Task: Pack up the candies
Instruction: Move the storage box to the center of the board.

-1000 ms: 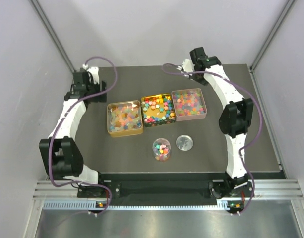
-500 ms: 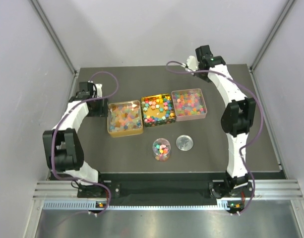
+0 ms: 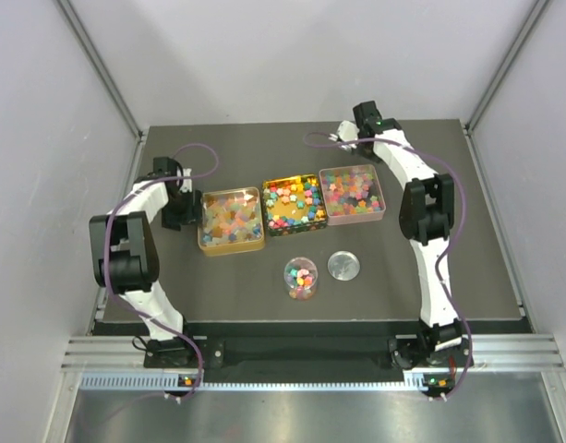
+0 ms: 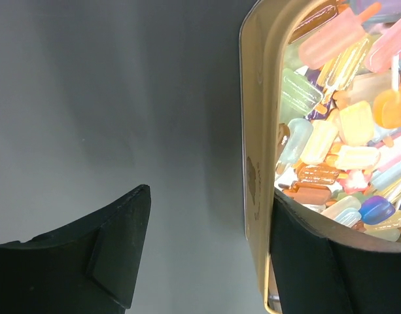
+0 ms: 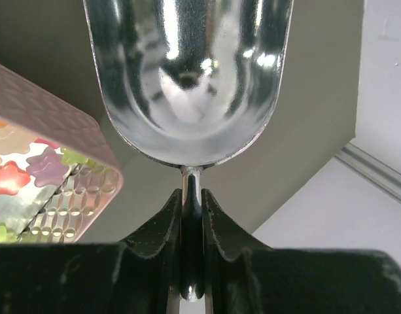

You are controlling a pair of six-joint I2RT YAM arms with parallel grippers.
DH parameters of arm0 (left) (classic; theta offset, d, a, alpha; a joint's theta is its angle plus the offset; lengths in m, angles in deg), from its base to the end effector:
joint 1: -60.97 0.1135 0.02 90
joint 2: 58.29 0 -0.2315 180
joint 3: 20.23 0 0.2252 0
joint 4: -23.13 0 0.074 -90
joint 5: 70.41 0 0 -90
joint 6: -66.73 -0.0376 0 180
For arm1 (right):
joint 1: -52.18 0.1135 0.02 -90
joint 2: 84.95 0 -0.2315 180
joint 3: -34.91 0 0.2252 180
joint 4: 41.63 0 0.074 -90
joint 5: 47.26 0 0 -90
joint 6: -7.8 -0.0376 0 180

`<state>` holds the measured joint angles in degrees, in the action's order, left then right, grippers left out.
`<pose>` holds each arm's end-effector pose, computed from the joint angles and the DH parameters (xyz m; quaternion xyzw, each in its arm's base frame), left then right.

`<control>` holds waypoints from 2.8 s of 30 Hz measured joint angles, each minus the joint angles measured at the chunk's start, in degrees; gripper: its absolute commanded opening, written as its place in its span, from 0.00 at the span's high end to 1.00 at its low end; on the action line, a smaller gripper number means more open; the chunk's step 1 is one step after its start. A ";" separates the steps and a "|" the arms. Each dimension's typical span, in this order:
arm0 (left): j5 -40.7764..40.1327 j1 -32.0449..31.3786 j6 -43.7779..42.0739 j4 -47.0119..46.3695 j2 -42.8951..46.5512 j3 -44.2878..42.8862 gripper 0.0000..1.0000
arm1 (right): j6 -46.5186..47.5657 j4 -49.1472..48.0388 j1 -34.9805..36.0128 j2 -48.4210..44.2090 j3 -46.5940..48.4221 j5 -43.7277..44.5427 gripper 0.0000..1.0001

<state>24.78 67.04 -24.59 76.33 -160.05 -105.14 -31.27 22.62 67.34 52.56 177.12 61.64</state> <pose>0.3193 0.0305 0.1701 -0.0329 0.9834 -0.0333 0.1756 0.4575 0.1113 0.1939 -0.4829 0.8214 -0.2303 0.1979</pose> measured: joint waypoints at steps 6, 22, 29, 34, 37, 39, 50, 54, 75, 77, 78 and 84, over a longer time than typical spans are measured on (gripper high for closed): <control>1.29 -2.01 0.37 0.76 -2.40 -1.70 0.27 | -0.26 -2.16 0.22 -1.33 -3.37 -1.07 1.00; 2.93 -15.98 2.91 3.45 -14.69 -18.40 0.28 | -1.31 -2.75 0.44 -9.29 -15.21 -2.01 1.00; 4.00 -21.27 2.93 3.45 -17.42 -22.25 0.28 | -1.73 -2.99 -0.35 -10.71 -18.03 -1.60 1.00; 4.46 -24.83 3.08 3.45 -19.32 -25.27 0.28 | -2.12 -3.39 -2.36 -10.80 -18.03 -0.04 1.00; 4.59 -26.71 3.39 3.50 -20.61 -27.17 0.27 | -2.08 -3.69 -3.82 -10.91 -17.97 1.31 1.00; 4.70 -27.71 3.69 3.48 -21.46 -28.37 0.27 | -2.03 -3.63 -4.55 -11.13 -17.59 1.95 1.00; 5.03 -32.33 5.57 3.50 -24.11 -33.09 0.27 | 0.02 3.15 -5.11 -20.11 -13.68 0.90 1.00; 6.05 -34.16 6.16 3.56 -24.22 -34.60 0.26 | 0.55 6.73 -4.48 -22.51 -10.67 0.48 1.00; 12.13 -19.10 5.33 2.38 -2.73 -29.46 0.89 | 17.64 19.56 4.46 -32.24 -16.59 -6.03 1.00; 13.57 -18.05 5.27 1.88 -1.84 -26.14 0.97 | 21.16 20.06 5.25 -32.89 -17.77 -5.64 1.00; 14.40 -17.88 5.35 1.84 -1.86 -24.13 1.00 | 23.50 20.50 5.90 -33.18 -18.45 -4.92 1.00; 20.57 -18.67 7.85 1.25 -5.16 -13.20 1.00 | 34.16 22.88 10.19 -32.26 -18.05 0.90 1.00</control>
<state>45.35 48.37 -16.74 77.58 -165.21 -118.34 2.90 45.50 77.52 20.30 159.07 62.53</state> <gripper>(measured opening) 0.012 0.121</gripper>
